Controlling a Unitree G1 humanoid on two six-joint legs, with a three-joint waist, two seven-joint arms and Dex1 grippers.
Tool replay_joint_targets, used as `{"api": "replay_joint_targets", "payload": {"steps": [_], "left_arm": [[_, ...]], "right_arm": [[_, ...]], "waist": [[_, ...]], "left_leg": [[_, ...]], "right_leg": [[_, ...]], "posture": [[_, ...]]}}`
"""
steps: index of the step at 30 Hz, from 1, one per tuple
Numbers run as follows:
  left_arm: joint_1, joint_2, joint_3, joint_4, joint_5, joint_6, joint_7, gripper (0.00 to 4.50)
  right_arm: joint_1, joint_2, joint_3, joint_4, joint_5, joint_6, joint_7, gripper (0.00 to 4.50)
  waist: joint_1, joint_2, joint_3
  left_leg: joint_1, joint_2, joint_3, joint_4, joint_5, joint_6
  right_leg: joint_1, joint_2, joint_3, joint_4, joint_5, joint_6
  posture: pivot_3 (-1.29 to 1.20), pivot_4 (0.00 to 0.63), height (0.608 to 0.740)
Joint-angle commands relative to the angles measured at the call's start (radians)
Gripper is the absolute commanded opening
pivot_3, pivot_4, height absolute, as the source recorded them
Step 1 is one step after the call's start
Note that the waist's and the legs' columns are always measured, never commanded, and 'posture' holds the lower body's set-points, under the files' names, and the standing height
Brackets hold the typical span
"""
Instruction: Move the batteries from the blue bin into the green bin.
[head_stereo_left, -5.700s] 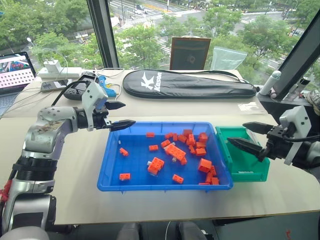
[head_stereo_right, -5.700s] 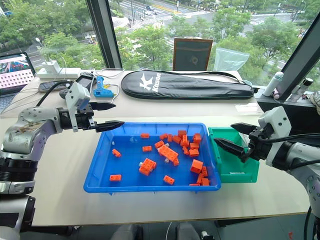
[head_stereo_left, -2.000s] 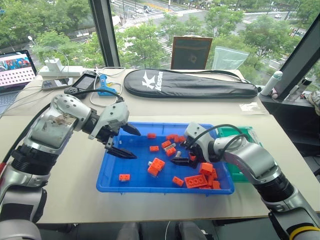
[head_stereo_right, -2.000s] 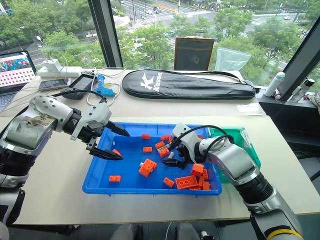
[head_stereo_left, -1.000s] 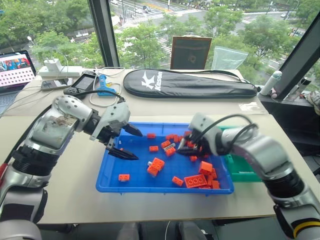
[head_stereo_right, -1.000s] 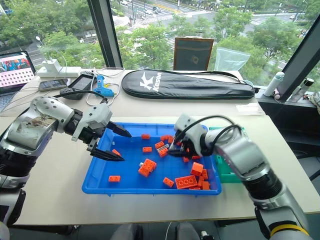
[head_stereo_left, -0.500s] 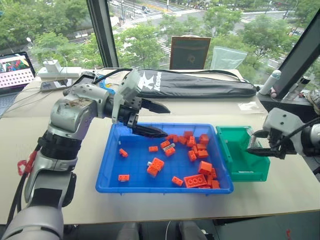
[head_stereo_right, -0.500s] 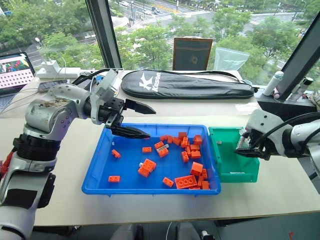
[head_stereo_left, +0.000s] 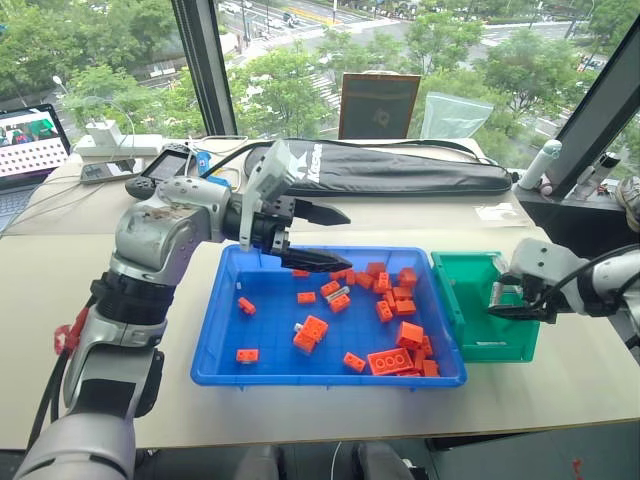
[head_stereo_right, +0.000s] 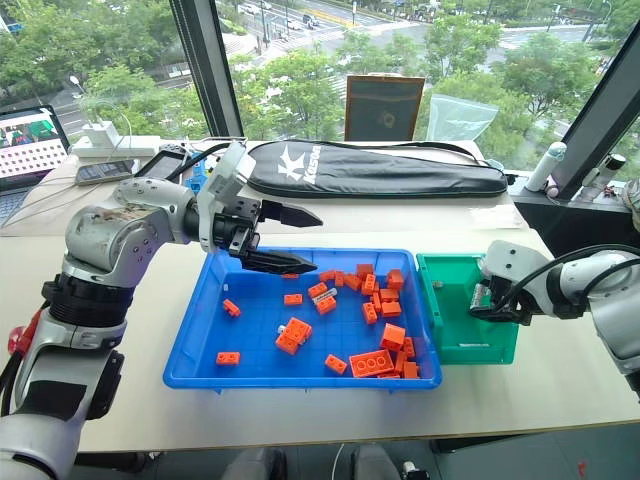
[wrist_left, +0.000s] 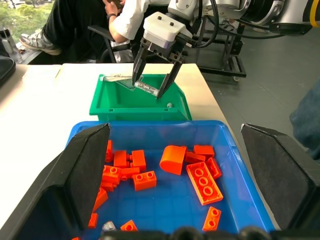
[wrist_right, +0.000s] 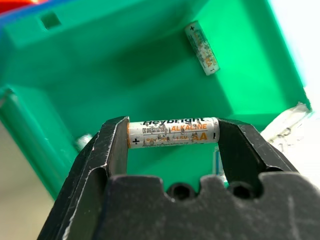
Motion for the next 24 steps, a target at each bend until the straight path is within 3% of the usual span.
{"api": "replay_joint_targets", "payload": {"steps": [1, 6, 13, 16, 21, 24], "left_arm": [[0.002, 0.023, 0.025, -0.035, -0.003, -0.004, 0.017, 4.5], [0.043, 0.095, 0.017, -0.023, 0.032, -0.031, -0.004, 4.5], [0.065, 0.17, 0.017, -0.007, 0.071, -0.066, -0.019, 4.5], [0.076, 0.195, 0.014, -0.017, 0.085, -0.07, -0.017, 4.5], [0.101, 0.233, 0.024, -0.052, 0.084, -0.059, -0.018, 4.5], [0.11, 0.25, 0.035, -0.066, 0.081, -0.053, -0.014, 4.5]], "right_arm": [[-0.086, 0.007, -0.007, 0.003, -0.046, -0.006, -0.015, 4.3], [-0.192, -0.015, -0.019, -0.139, -0.012, 0.121, 0.048, 4.46], [-0.347, 0.186, -0.046, -0.336, 0.191, 0.486, -0.023, 4.46], [-0.342, 0.343, -0.006, -0.381, 0.216, 0.677, -0.16, 4.46], [-0.336, 0.625, 0.015, -0.396, 0.15, 0.797, -0.451, 4.46], [-0.329, 0.73, 0.024, -0.424, 0.113, 0.936, -0.589, 4.46]], "waist": [[-0.002, 0.0, 0.0], [-0.003, 0.002, 0.001], [0.0, 0.003, 0.002], [0.005, 0.003, 0.002], [0.005, 0.003, 0.002], [0.005, 0.003, 0.002]], "left_leg": [[0.0, 0.0, 0.0, 0.0, 0.0, 0.0], [0.0, 0.0, 0.0, -0.001, 0.0, 0.0], [0.0, 0.001, -0.001, -0.001, 0.0, 0.0], [-0.001, 0.001, -0.001, -0.001, 0.0, 0.0], [-0.004, 0.0, -0.001, 0.0, 0.0, 0.0], [-0.006, 0.001, -0.001, 0.0, 0.0, 0.0]], "right_leg": [[0.0, 0.0, 0.0, 0.0, 0.0, 0.0], [-0.001, 0.0, 0.0, 0.0, 0.0, 0.0], [-0.001, 0.0, -0.001, 0.0, 0.0, 0.0], [0.0, 0.0, -0.001, 0.0, 0.0, -0.001], [-0.004, 0.0, -0.002, 0.002, 0.0, -0.001], [-0.005, 0.0, -0.002, 0.002, 0.0, -0.001]], "posture": [[0.0, 0.15, 0.74], [0.0, 0.15, 0.74], [0.0, 0.15, 0.74], [0.0, 0.15, 0.74], [0.0, 0.15, 0.74], [0.0, 0.15, 0.74]]}}
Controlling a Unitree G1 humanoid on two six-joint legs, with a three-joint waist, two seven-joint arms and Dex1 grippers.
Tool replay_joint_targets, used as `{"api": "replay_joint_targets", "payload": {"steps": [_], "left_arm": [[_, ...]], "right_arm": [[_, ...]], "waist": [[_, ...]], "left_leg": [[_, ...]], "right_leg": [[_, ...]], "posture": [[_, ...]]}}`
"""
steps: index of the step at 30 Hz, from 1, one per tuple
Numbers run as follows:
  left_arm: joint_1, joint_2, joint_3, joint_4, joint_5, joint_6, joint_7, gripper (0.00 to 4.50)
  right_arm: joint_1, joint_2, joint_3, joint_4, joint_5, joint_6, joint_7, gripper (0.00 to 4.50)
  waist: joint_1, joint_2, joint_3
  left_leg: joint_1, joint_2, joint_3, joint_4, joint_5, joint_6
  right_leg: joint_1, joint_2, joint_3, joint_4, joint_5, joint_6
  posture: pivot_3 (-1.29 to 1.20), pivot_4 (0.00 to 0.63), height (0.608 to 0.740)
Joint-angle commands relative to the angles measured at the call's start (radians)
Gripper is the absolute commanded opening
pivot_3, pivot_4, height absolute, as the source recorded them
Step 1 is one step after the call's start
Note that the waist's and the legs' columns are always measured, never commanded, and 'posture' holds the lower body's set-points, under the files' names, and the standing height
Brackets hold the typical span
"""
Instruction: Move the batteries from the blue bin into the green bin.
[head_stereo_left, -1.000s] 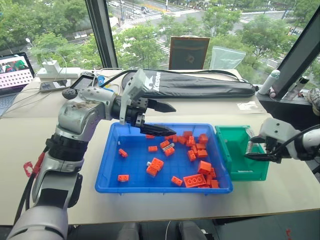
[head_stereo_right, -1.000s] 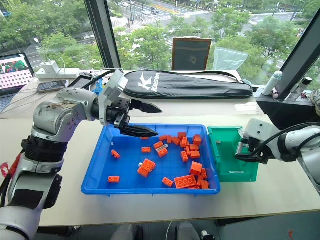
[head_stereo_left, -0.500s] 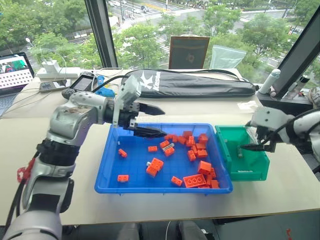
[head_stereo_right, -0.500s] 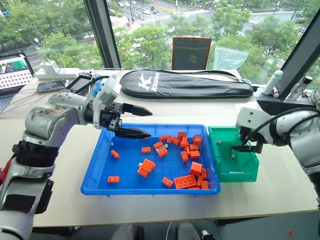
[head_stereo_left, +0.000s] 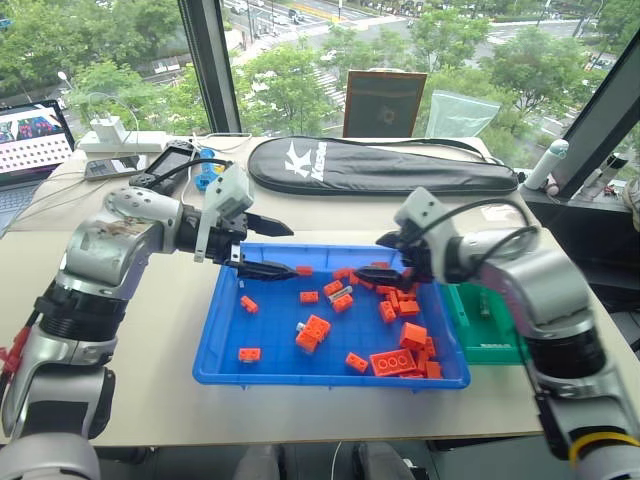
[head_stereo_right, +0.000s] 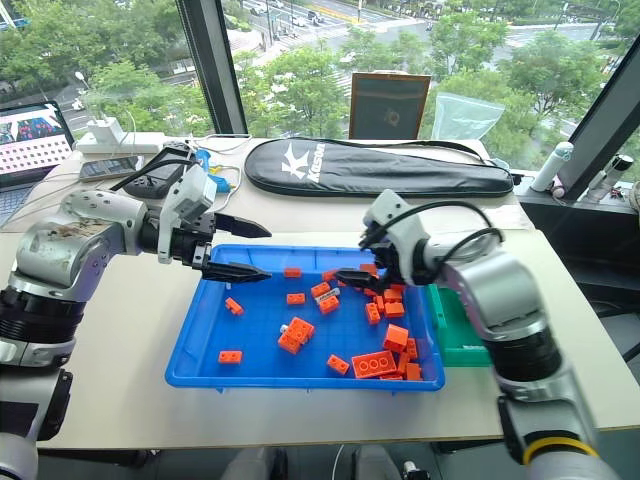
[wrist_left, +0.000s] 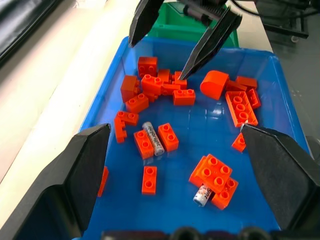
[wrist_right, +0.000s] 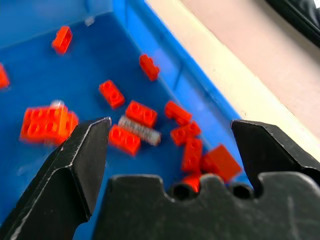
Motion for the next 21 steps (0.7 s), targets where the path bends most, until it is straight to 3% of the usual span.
{"api": "replay_joint_targets", "payload": {"steps": [1, 8, 21], "left_arm": [[0.0, 0.03, 0.038, -0.043, -0.004, -0.004, 0.004, 4.5], [-0.004, 0.034, 0.038, -0.038, 0.003, -0.017, 0.013, 4.5], [-0.02, 0.019, 0.025, -0.02, 0.023, -0.041, 0.009, 4.5]], "right_arm": [[-0.005, 0.085, -0.021, -0.064, -0.042, 0.182, -0.178, 4.46], [-0.006, 0.228, -0.006, -0.11, -0.03, 0.432, -0.306, 4.46], [0.046, 0.304, 0.054, -0.045, -0.02, 0.42, -0.417, 4.46]], "waist": [[0.003, 0.0, 0.0], [-0.001, 0.0, 0.0], [-0.005, 0.0, 0.0]], "left_leg": [[-0.001, 0.0, 0.0, 0.0, 0.0, 0.0], [-0.002, 0.0, 0.0, 0.0, 0.0, 0.0], [-0.002, 0.0, 0.0, 0.0, 0.0, 0.0]], "right_leg": [[-0.001, 0.0, 0.0, 0.0, 0.0, 0.0], [-0.002, 0.0, 0.0, 0.001, 0.0, 0.0], [-0.002, 0.0, 0.0, 0.0, 0.0, 0.0]], "posture": [[0.0, 0.15, 0.74], [0.0, 0.15, 0.74], [0.0, 0.15, 0.74]]}}
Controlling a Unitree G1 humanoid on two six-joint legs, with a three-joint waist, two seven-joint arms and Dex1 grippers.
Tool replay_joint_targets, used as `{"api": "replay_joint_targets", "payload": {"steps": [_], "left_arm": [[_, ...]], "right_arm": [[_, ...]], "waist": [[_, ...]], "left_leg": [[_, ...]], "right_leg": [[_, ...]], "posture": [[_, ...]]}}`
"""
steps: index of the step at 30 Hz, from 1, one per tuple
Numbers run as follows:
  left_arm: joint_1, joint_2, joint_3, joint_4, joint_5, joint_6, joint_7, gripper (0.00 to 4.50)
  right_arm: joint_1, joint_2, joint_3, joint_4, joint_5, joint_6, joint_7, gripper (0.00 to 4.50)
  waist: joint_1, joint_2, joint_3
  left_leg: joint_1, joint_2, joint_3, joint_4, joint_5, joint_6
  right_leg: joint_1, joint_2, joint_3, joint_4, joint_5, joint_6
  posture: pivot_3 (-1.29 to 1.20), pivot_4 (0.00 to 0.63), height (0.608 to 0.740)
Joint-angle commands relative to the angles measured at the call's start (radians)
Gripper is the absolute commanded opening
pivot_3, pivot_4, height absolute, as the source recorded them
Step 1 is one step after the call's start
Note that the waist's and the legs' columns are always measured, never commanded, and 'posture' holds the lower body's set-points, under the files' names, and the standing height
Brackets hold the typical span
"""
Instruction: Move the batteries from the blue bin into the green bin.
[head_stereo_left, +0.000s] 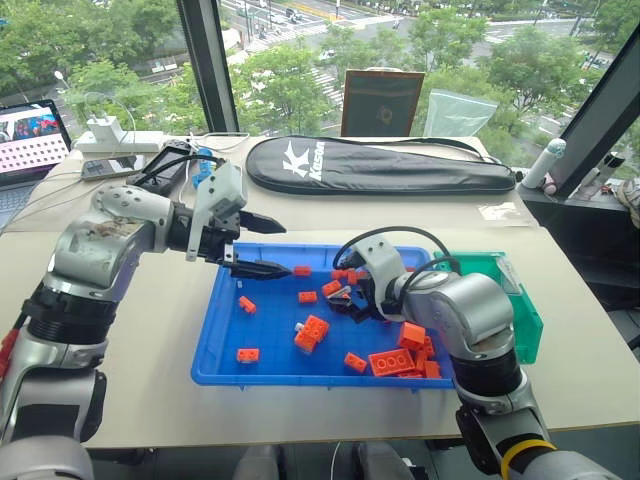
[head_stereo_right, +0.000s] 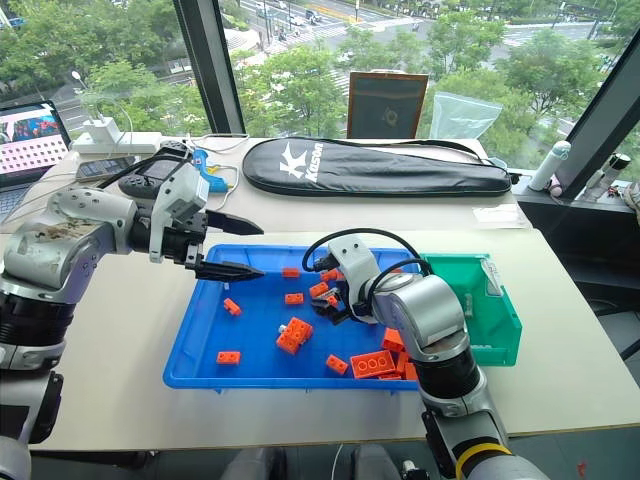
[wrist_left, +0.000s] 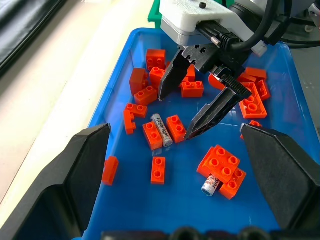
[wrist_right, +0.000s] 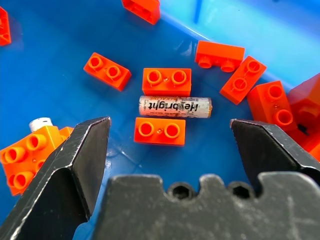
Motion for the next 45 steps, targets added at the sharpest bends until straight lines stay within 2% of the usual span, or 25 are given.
{"api": "replay_joint_targets", "payload": {"steps": [1, 5, 8, 14, 16, 19, 25, 28, 32, 34, 35, 36, 40, 45], "left_arm": [[-0.027, -0.002, 0.011, -0.01, 0.006, -0.025, -0.001, 4.5], [-0.026, -0.004, 0.009, -0.007, 0.011, -0.03, -0.001, 4.5], [-0.026, -0.005, 0.01, -0.008, 0.011, -0.029, -0.002, 4.5], [-0.028, -0.011, 0.008, -0.003, 0.014, -0.032, -0.005, 4.5], [-0.029, -0.013, 0.007, -0.001, 0.014, -0.033, -0.007, 4.5], [-0.032, -0.018, 0.001, 0.003, 0.019, -0.04, -0.012, 4.5], [-0.037, -0.032, -0.005, -0.001, 0.018, -0.041, -0.019, 4.5], [-0.043, -0.048, -0.014, 0.011, 0.026, -0.053, -0.022, 4.5], [-0.045, -0.051, -0.023, 0.017, 0.032, -0.063, -0.035, 4.5], [-0.043, -0.053, -0.029, 0.009, 0.031, -0.063, -0.046, 4.5], [-0.042, -0.054, -0.031, 0.006, 0.03, -0.062, -0.05, 4.5], [-0.042, -0.054, -0.033, 0.004, 0.03, -0.063, -0.052, 4.5], [-0.043, -0.054, -0.031, 0.007, 0.034, -0.065, -0.055, 4.5], [-0.04, -0.042, -0.027, 0.005, 0.038, -0.063, -0.055, 4.5]], "right_arm": [[0.011, 0.02, 0.022, 0.019, -0.001, -0.018, -0.029, 4.46], [0.015, 0.032, 0.034, 0.052, -0.007, -0.051, -0.048, 4.46], [0.021, 0.043, 0.043, 0.07, -0.011, -0.077, -0.061, 3.79], [0.01, 0.035, 0.044, 0.065, -0.004, -0.1, -0.067, 1.74], [-0.005, 0.012, 0.046, 0.037, 0.021, -0.072, -0.041, 1.44], [-0.024, -0.067, 0.079, -0.037, 0.083, 0.002, 0.016, 1.44], [-0.049, -0.231, 0.103, -0.187, 0.238, -0.02, 0.162, 1.44], [-0.018, -0.491, 0.155, -0.29, 0.252, -0.216, 0.328, 1.44], [0.03, -0.68, 0.199, -0.331, 0.277, -0.312, 0.456, 1.44], [0.058, -0.757, 0.241, -0.35, 0.248, -0.378, 0.497, 2.45], [0.067, -0.779, 0.257, -0.35, 0.233, -0.401, 0.506, 2.6], [0.072, -0.794, 0.271, -0.349, 0.219, -0.421, 0.514, 3.05], [0.068, -0.796, 0.282, -0.314, 0.186, -0.479, 0.525, 4.36], [0.013, -0.64, 0.224, -0.179, 0.108, -0.55, 0.416, 4.44]], "waist": [[0.0, 0.0, 0.0], [-0.001, 0.0, 0.0], [-0.002, 0.0, 0.0], [-0.004, 0.0, 0.0], [-0.004, 0.0, 0.0], [-0.003, 0.0, 0.0], [-0.002, 0.0, 0.0], [0.001, 0.0, 0.0], [0.004, 0.0, 0.0], [0.001, 0.0, 0.001], [-0.002, 0.0, 0.001], [-0.004, 0.0, 0.001], [-0.005, 0.0, 0.001], [-0.005, -0.001, 0.001]], "left_leg": [[0.0, 0.0, 0.0, 0.0, 0.0, 0.0], [0.0, 0.0, 0.0, 0.0, 0.0, 0.0], [0.0, 0.0, 0.0, 0.0, 0.0, 0.0], [0.0, 0.0, 0.0, 0.0, 0.0, 0.0], [0.0, 0.0, 0.0, 0.0, 0.0, 0.0], [0.0, 0.0, 0.0, 0.0, 0.0, 0.0], [-0.001, 0.0, -0.001, 0.0, 0.0, 0.0], [-0.001, 0.0, -0.001, 0.0, 0.0, 0.0], [-0.002, -0.001, -0.001, 0.0, 0.0, 0.0], [-0.002, 0.0, -0.002, 0.0, 0.0, 0.0], [-0.002, 0.0, -0.002, 0.0, 0.0, 0.0], [-0.002, 0.0, -0.002, 0.0, 0.0, 0.0], [-0.002, 0.0, -0.002, 0.0, 0.0, 0.0], [-0.002, 0.0, -0.001, 0.001, 0.0, 0.0]], "right_leg": [[0.0, 0.0, 0.0, 0.0, 0.0, 0.0], [0.0, 0.0, 0.0, 0.0, 0.0, 0.0], [0.0, 0.0, 0.0, 0.0, 0.0, 0.0], [0.0, 0.0, 0.0, 0.0, 0.0, 0.0], [0.0, 0.0, 0.0, 0.0, 0.0, 0.0], [0.0, 0.0, 0.0, 0.0, 0.0, 0.0], [0.0, 0.0, 0.0, -0.001, 0.0, 0.0], [-0.001, 0.0, 0.0, -0.001, 0.0, 0.0], [0.0, -0.001, 0.0, -0.003, 0.0, 0.001], [0.0, 0.0, 0.0, -0.003, 0.0, 0.001], [-0.001, 0.0, 0.0, -0.003, 0.0, 0.001], [-0.001, 0.0, 0.0, -0.002, 0.0, 0.0], [-0.002, 0.0, 0.0, -0.001, 0.0, 0.0], [-0.002, 0.0, 0.001, -0.001, 0.0, 0.0]], "posture": [[0.0, 0.15, 0.74], [0.0, 0.15, 0.74], [0.0, 0.15, 0.74], [0.0, 0.15, 0.74], [0.0, 0.15, 0.74], [0.0, 0.15, 0.74], [0.0, 0.15, 0.74], [0.0, 0.15, 0.74], [0.0, 0.15, 0.74], [0.0, 0.15, 0.74], [0.0, 0.15, 0.74], [0.0, 0.15, 0.74], [0.0, 0.15, 0.74], [0.0, 0.15, 0.74]]}}
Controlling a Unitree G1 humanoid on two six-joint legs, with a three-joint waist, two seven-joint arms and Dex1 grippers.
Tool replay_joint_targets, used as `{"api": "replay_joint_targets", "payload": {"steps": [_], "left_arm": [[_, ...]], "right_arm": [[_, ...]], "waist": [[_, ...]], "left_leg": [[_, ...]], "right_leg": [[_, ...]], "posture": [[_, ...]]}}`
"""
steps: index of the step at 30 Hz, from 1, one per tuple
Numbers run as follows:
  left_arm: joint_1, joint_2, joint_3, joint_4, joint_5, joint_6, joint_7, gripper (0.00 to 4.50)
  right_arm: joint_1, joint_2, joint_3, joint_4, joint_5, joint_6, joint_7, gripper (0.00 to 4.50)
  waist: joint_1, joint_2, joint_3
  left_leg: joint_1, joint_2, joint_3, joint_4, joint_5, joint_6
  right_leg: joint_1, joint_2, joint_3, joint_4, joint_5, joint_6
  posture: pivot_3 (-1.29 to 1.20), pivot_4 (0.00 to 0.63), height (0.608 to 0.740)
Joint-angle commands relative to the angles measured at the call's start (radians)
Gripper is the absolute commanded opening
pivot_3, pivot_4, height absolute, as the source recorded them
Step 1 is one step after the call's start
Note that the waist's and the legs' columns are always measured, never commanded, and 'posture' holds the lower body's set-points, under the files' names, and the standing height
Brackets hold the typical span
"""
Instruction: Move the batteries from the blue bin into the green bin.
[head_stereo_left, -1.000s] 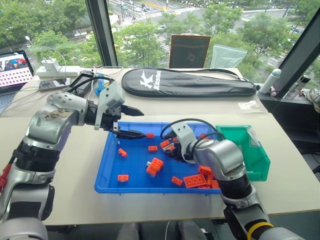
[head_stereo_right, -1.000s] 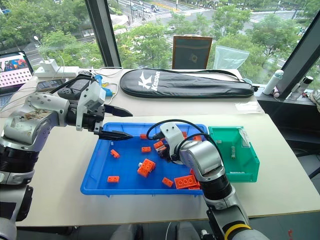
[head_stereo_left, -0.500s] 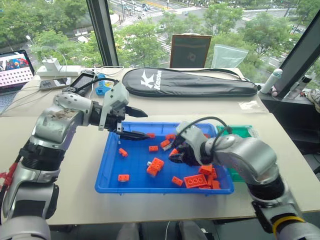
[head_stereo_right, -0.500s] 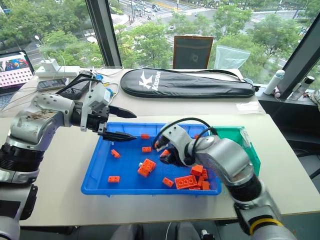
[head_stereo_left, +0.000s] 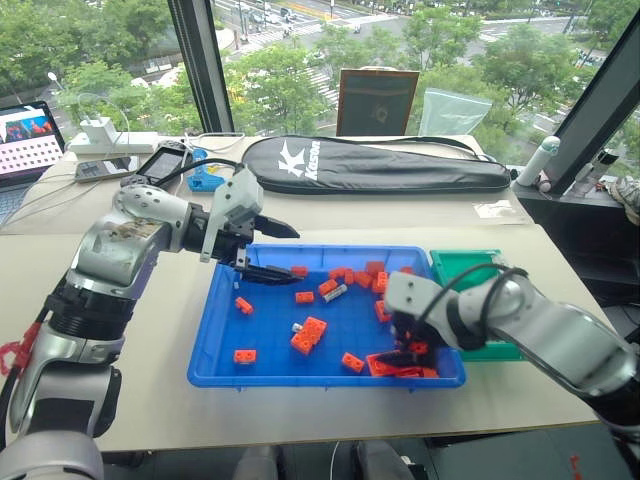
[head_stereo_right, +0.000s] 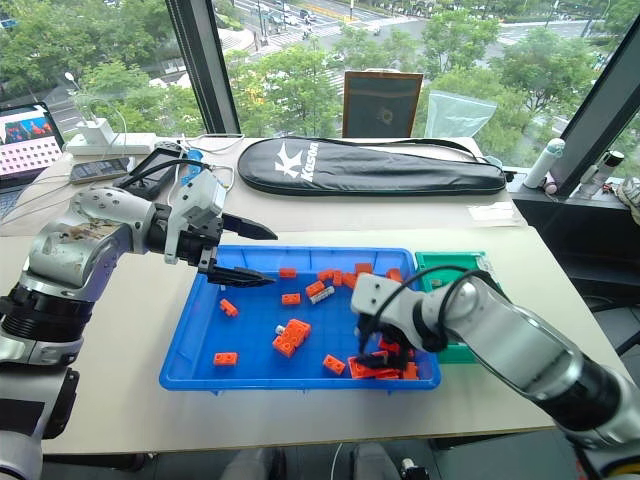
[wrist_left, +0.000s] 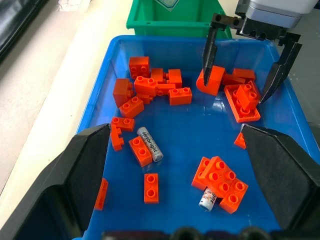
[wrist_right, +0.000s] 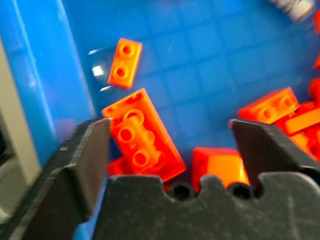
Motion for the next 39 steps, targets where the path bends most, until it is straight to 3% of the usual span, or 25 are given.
{"api": "replay_joint_targets", "payload": {"steps": [1, 6, 9, 17, 39], "left_arm": [[-0.015, 0.015, 0.013, -0.023, 0.002, -0.009, -0.006, 4.5], [-0.009, 0.029, 0.02, -0.036, 0.004, -0.003, 0.002, 4.5], [-0.004, 0.038, 0.023, -0.041, 0.005, -0.002, 0.005, 4.5], [-0.003, 0.049, 0.026, -0.046, 0.0, 0.002, 0.008, 4.5], [-0.002, 0.066, 0.019, -0.057, -0.006, 0.03, -0.01, 4.5]], "right_arm": [[-0.052, 0.091, -0.071, 0.08, -0.047, -0.01, -0.088, 4.44], [-0.106, 0.328, -0.197, 0.241, -0.101, 0.178, -0.312, 4.44], [-0.121, 0.444, -0.248, 0.264, -0.098, 0.303, -0.375, 4.44], [-0.115, 0.62, -0.261, 0.237, -0.098, 0.479, -0.465, 4.44], [-0.101, 0.712, -0.173, 0.417, -0.153, 0.323, -0.549, 4.44]], "waist": [[0.005, 0.0, 0.0], [0.01, 0.0, 0.0], [0.013, 0.0, 0.0], [0.009, 0.0, 0.0], [-0.009, 0.0, 0.0]], "left_leg": [[0.0, 0.0, 0.0, 0.0, 0.0, 0.0], [-0.002, 0.0, 0.0, 0.0, 0.0, 0.0], [-0.004, 0.0, 0.0, 0.0, 0.0, 0.0], [-0.005, 0.0, 0.0, 0.0, 0.0, 0.0], [-0.005, 0.0, -0.001, 0.0, 0.0, 0.0]], "right_leg": [[0.0, 0.0, 0.0, 0.0, 0.0, 0.0], [-0.001, 0.0, 0.0, 0.0, 0.0, 0.0], [-0.004, 0.0, 0.0, 0.001, 0.0, 0.0], [-0.005, 0.0, -0.001, 0.001, 0.0, 0.0], [-0.005, 0.0, -0.001, 0.002, 0.0, 0.0]], "posture": [[0.0, 0.15, 0.74], [0.0, 0.15, 0.74], [0.0, 0.15, 0.74], [0.0, 0.15, 0.74], [0.0, 0.15, 0.74]]}}
